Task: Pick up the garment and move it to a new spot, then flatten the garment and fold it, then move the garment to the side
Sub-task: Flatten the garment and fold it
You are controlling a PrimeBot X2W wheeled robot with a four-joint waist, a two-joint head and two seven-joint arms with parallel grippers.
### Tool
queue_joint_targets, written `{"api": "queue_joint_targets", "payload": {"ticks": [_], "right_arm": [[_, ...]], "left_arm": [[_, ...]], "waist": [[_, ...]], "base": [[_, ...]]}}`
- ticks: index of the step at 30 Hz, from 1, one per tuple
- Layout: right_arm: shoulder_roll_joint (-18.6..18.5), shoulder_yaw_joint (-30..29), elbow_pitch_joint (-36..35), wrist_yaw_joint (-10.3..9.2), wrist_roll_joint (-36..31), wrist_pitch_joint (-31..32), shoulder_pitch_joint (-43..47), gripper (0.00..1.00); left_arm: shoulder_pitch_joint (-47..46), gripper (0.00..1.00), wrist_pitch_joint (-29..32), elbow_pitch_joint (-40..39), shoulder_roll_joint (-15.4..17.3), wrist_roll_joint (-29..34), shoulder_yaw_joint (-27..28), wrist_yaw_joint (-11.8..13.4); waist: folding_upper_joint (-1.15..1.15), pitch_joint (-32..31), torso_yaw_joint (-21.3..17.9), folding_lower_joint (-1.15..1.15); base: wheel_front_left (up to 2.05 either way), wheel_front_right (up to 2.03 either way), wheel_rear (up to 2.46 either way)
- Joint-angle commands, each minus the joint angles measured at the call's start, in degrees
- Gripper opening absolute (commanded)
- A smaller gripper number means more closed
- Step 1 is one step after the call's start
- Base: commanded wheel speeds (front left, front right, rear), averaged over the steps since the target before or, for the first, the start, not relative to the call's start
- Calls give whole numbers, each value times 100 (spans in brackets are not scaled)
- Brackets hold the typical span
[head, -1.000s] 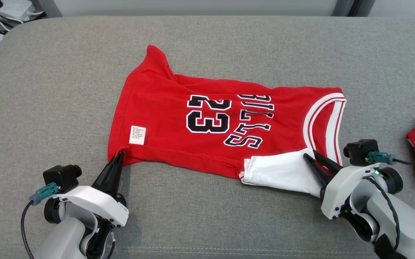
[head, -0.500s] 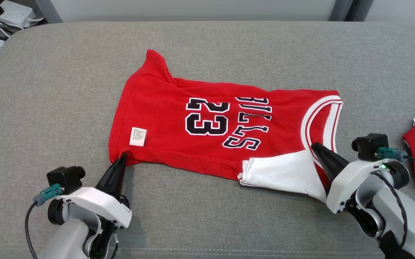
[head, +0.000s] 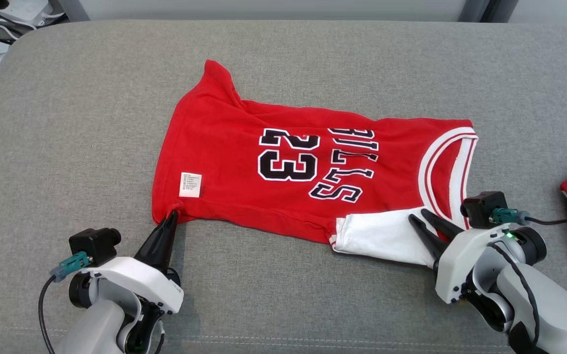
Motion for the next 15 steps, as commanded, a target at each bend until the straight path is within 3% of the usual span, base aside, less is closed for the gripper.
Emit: {"api": "queue_joint_targets", "payload": {"ticks": [1,2,5,15], "right_arm": [[-9,-2,-47,0,-63,45,106,33],[0,-18,-15,0,-76,78,101,30],[26,-58,42,0,-119,154,76,0],[-17,-505,-291,0,-256,-324,-148,0]], "left_arm": [[-154,0,-34,-82,170,-25,171,-42],[-157,0,-34,-80,172,-28,171,-42],[-170,0,-34,-75,179,-30,167,-42],[-181,0,-34,-55,182,-18,174,-42]], "waist": [[0,4,1,0],[0,8,2,0],[0,14,-1,0],[0,-47,-34,0]], "base": [[0,0,0],[0,0,0],[0,0,0],[0,0,0]]}}
